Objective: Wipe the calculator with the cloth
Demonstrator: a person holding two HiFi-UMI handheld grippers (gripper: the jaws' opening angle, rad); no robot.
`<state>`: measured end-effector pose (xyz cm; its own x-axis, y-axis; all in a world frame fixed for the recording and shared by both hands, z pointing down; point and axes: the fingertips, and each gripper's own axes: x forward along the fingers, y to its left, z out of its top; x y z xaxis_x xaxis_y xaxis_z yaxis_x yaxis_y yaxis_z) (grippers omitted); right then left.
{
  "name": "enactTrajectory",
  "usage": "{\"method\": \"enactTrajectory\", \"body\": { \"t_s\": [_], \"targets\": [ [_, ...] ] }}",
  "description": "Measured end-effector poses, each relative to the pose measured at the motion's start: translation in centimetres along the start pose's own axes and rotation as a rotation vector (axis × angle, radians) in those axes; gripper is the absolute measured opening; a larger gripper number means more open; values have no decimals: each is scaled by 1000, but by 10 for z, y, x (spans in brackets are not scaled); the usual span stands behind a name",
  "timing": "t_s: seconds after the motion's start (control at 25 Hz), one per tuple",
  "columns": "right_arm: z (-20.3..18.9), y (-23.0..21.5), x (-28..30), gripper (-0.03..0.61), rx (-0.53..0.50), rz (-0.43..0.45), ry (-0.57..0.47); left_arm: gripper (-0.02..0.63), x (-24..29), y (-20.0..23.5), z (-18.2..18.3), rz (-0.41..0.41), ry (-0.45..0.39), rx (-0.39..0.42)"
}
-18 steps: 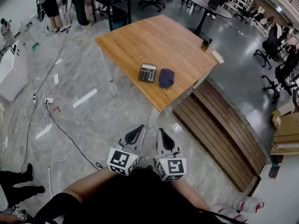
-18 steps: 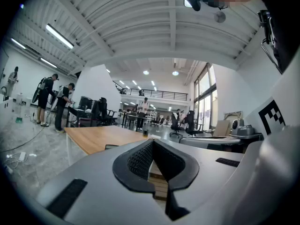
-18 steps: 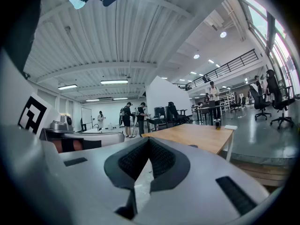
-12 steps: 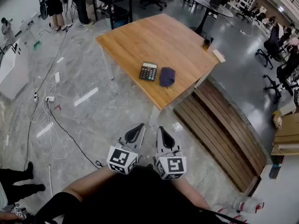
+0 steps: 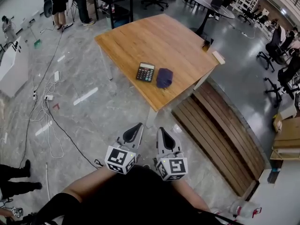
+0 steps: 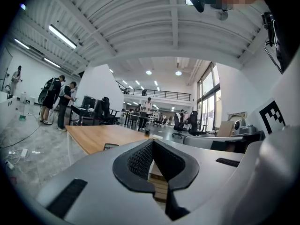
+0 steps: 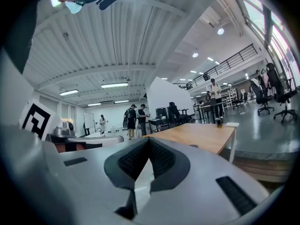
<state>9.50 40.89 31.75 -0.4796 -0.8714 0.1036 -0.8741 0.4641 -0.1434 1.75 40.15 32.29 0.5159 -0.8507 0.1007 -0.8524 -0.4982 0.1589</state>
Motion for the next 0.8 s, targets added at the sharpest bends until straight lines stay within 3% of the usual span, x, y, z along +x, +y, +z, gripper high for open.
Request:
{"method": "enactTrajectory", "body": {
  "t_s": [0.4,0.8],
  "targets": [
    [-29,-37,32,15,78,44,67,6,36,21,-23,74,26,-45],
    [-49,-103,209,15,63,5,143,6,182,151,-31,91,56,-77]
  ]
}}
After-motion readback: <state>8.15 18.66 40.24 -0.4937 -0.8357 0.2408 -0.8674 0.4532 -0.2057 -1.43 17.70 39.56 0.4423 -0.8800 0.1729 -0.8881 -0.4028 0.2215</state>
